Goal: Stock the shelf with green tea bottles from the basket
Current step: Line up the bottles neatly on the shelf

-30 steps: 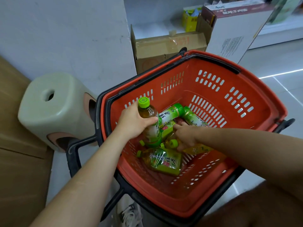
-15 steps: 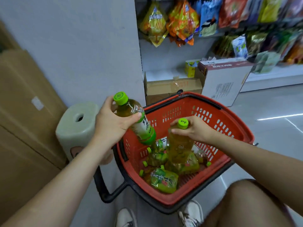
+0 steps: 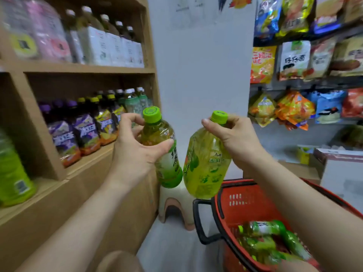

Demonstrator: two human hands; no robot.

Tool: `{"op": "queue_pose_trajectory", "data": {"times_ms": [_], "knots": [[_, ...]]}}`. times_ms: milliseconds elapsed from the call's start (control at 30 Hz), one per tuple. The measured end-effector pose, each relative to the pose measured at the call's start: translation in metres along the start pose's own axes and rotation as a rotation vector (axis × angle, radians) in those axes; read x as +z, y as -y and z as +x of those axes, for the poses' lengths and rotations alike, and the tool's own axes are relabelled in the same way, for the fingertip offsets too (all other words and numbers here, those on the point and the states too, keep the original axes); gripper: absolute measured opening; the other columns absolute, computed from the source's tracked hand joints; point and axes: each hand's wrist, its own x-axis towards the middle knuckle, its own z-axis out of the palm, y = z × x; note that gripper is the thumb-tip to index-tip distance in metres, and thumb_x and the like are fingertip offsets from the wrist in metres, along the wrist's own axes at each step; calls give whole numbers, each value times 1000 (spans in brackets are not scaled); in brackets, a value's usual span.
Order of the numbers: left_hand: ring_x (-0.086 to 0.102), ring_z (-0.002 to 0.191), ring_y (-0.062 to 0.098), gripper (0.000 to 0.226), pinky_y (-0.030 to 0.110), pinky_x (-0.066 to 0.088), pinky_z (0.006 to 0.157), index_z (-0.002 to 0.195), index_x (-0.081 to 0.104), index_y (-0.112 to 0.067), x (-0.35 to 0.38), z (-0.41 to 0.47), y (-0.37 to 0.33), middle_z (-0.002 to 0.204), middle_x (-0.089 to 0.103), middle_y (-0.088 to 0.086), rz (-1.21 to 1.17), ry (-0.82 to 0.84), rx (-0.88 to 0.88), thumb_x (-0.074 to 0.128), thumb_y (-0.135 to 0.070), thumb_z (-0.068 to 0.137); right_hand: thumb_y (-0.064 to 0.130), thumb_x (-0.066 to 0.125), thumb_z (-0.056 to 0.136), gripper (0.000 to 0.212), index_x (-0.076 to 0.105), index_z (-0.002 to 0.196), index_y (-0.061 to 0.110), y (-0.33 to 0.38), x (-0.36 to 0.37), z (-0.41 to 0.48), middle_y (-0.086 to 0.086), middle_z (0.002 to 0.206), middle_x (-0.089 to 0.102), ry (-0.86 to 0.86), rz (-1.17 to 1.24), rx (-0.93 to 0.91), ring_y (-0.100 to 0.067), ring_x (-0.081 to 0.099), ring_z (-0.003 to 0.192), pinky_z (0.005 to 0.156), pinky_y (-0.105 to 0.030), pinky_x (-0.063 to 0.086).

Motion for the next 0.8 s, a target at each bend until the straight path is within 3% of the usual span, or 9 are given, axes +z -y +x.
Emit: {"op": "queue_pose_trajectory", "data": {"times_ms": [67,233,400,533,633,800], "knots": [[66,80,-1,63,17,51,69,105,40,-24,-39,-5,-14,97,64,-4,48,-60,24,86,-14,63,19,75,80,14,69,70,12,19,37,-1,-1,66,65,85,53,-25,-14,62,64,65,-30,50],[66,93,13,73,39,55,83,115,39,-37,-124,-28,-41,101,66,-2,250,-271,2,84,-30,58,22,73,82,15,71,73,11,52,126,-11,-1,69,68,261,199,-81,-15,64,65,65,-33,53],[64,96,12,66,41,54,85,106,38,-37,-203,-50,-55,103,62,-3,443,-448,-46,85,-35,59,22,72,83,13,70,76,12,74,206,-19,11,57,65,496,262,-126,0,57,51,51,-14,42],[60,95,2,63,29,51,82,110,37,-33,-253,-62,-52,107,59,-5,531,-561,-99,83,-29,67,29,75,80,20,71,78,10,75,269,-30,-2,71,72,574,281,-128,-8,63,67,65,-26,49],[50,91,-14,62,17,43,75,113,37,-33,-284,-69,-39,103,50,-21,579,-606,-144,81,-26,71,27,75,80,14,71,77,15,73,306,-41,5,71,72,613,337,-88,-5,66,67,63,-21,48],[49,78,-12,57,5,39,60,111,37,-30,-332,-73,-6,94,44,-27,635,-706,-251,79,-21,74,32,74,80,18,73,81,14,66,357,-61,2,80,75,734,274,-80,-12,71,78,72,-28,55]]}}
